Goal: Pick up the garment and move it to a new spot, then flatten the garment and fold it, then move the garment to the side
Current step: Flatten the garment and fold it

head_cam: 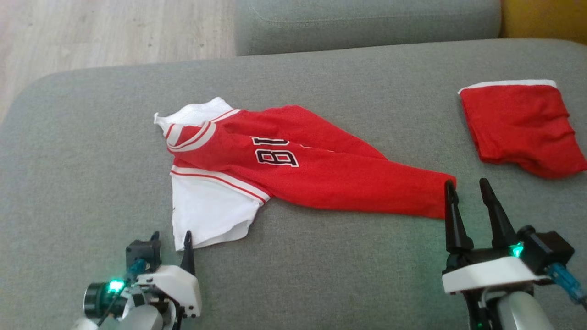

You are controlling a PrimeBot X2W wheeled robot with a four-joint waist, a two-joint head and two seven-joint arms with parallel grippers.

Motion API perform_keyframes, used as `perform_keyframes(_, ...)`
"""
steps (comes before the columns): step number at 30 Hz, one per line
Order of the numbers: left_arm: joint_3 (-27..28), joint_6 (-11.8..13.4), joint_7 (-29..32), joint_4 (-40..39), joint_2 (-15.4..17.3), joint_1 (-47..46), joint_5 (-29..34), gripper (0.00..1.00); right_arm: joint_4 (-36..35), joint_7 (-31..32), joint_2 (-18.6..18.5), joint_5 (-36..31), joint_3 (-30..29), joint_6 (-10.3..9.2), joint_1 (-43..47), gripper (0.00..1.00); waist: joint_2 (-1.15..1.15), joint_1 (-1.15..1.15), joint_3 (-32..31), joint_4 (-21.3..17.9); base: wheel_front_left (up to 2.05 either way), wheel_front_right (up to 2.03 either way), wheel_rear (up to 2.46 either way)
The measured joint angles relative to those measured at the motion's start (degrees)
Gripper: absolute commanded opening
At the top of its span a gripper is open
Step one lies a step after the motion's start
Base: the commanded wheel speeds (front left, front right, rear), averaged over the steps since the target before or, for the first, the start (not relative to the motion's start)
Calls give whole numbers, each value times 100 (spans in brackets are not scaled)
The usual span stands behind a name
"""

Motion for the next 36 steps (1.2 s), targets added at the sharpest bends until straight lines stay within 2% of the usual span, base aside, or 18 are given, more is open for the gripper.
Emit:
perform_keyframes(4, -14, -24, 130, 270, 2, -87, -8, 100, 0, 0, 0, 0, -7, 0, -54, 100, 0, 0, 63, -64, 0, 0, 0)
perform_keyframes(7, -57, -137, 241, 361, -5, -142, -67, 100, 1, 1, 0, 1, -11, 0, -54, 100, 0, 0, 64, -85, 0, 0, 0)
perform_keyframes(8, -73, -185, 297, 385, -11, -170, -96, 68, 1, 0, 0, 1, -12, 0, -54, 100, 0, 0, 60, -87, 0, 0, 0)
perform_keyframes(9, -93, -232, 348, 403, -13, -196, -115, 21, 2, 1, 0, 1, -14, 0, -54, 100, 0, -1, 52, -87, 0, 0, 0)
perform_keyframes(10, -120, -263, 385, 416, -14, -215, -115, 0, 3, 0, 0, 1, -18, 0, -54, 100, 0, -1, 44, -85, 0, 0, 0)
perform_keyframes(15, -174, -297, 304, 421, -35, -234, -114, 0, 27, 0, 0, 1, -41, 0, -54, 100, 0, 0, -26, -67, 0, 0, 0)
perform_keyframes(18, -119, -197, -8, 310, -26, -228, -114, 0, 144, 0, 0, -9, -62, 0, -52, 100, 0, 0, -89, -58, 0, 0, 0)
perform_keyframes(25, 138, 31, -825, -630, 21, -233, -81, 0, 831, 71, 0, -124, -277, 0, -41, 100, 0, -1, -221, 15, 0, 0, 0)
perform_keyframes(29, 241, 156, -902, -1135, 60, -221, 18, 0, 1166, 205, 0, -96, -394, 0, -57, 100, 0, -1, -223, 85, 0, 0, 0)
perform_keyframes(36, 244, 179, -950, -1615, 80, -97, 164, 0, 1991, 289, 1, 182, -485, 0, -315, 100, 0, 0, -148, 207, 0, 0, 0)
